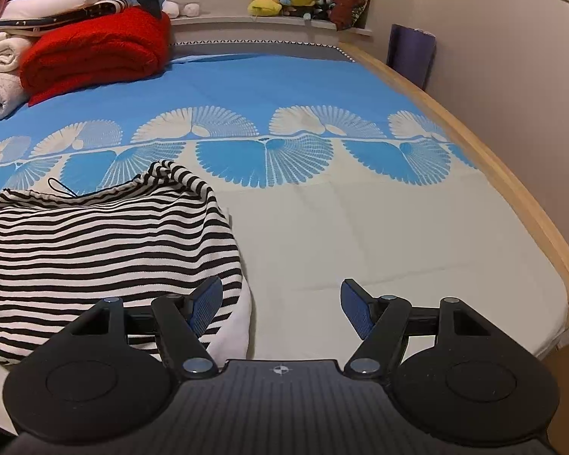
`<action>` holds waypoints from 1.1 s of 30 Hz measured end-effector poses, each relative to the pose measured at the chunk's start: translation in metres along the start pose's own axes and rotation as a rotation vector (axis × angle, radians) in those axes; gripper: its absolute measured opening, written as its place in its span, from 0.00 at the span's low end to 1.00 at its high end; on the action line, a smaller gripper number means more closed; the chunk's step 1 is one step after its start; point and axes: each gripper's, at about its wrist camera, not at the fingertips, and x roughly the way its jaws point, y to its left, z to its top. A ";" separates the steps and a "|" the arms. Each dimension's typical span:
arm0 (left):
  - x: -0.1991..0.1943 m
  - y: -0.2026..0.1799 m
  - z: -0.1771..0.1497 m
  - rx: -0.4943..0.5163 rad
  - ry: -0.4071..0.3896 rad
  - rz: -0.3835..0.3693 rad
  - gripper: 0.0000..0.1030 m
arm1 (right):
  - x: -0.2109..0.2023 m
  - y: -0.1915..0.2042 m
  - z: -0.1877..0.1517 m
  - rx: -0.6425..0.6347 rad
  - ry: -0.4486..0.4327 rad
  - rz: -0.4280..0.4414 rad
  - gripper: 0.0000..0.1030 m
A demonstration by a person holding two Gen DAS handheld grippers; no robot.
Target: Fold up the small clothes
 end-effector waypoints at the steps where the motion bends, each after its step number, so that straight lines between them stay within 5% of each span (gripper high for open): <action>1: 0.002 0.003 0.001 -0.021 0.011 -0.011 0.33 | 0.001 0.001 0.000 -0.004 0.000 0.000 0.68; 13: 0.039 0.034 -0.002 -0.282 0.187 -0.074 0.39 | 0.004 0.007 0.000 -0.035 -0.004 -0.014 0.68; 26: 0.047 0.038 0.000 -0.305 0.202 -0.051 0.51 | 0.008 0.006 -0.001 -0.050 0.005 -0.036 0.68; 33: 0.052 0.074 -0.001 -0.494 0.232 -0.064 0.51 | 0.008 0.007 0.000 -0.057 0.003 -0.047 0.68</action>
